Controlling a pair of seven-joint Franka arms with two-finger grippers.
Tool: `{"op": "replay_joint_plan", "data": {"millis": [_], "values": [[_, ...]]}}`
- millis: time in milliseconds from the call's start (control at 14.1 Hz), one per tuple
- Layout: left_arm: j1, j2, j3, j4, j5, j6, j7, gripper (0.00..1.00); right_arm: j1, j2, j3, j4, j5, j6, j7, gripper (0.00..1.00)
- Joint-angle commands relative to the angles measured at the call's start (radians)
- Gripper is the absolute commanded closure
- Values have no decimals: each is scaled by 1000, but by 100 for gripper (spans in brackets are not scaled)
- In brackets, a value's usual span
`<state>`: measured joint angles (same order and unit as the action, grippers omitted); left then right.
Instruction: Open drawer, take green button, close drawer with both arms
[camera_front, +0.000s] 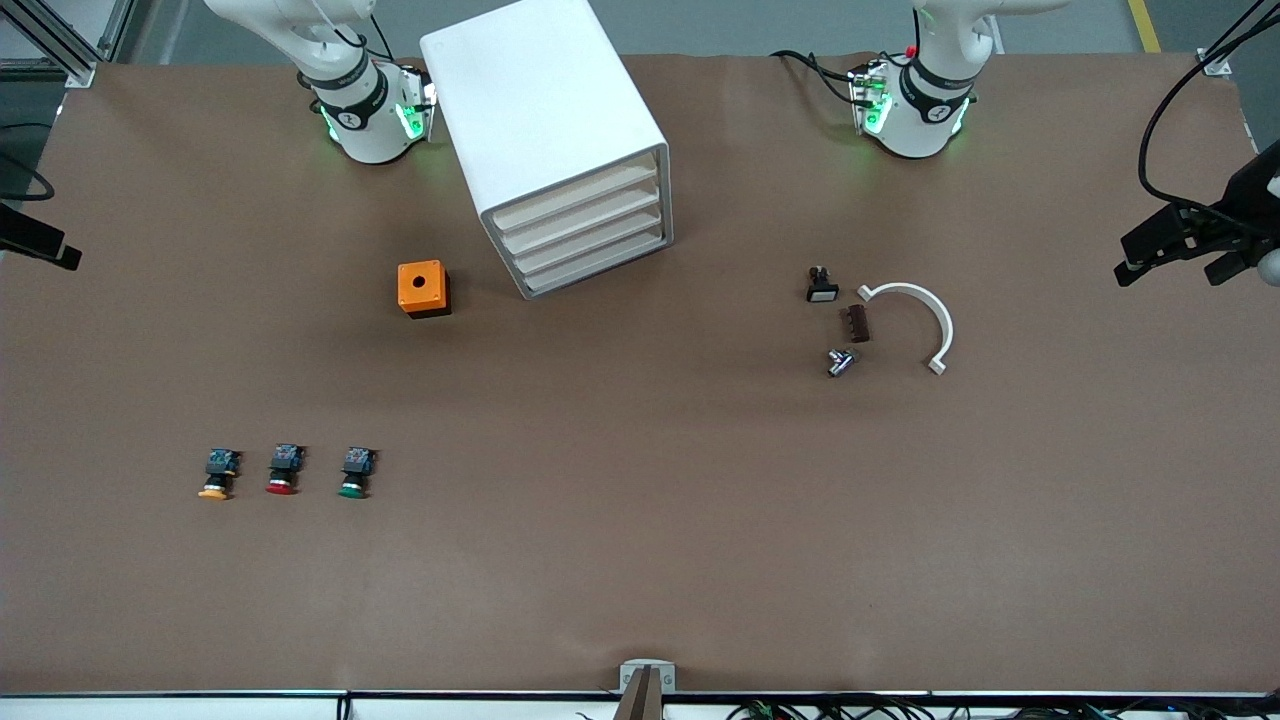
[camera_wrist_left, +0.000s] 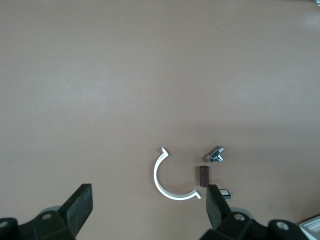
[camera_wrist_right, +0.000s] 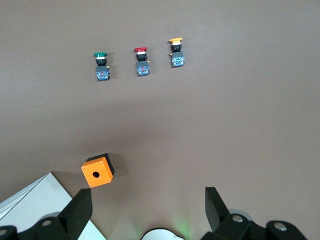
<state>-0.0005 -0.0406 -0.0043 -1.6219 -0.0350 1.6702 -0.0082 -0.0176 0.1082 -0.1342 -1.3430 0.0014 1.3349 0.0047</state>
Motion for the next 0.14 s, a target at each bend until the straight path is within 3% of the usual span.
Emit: {"op": "replay_joint_plan", "data": {"millis": [0,71], "values": [[-7,-13,1,7,15,-15,-13,0,-18,-41,15,-38,0,-3,-9,0],[-7,-13,1,7,15,-17,-15,1,-16,-47,15,-44,0,0,-9,0]]}}
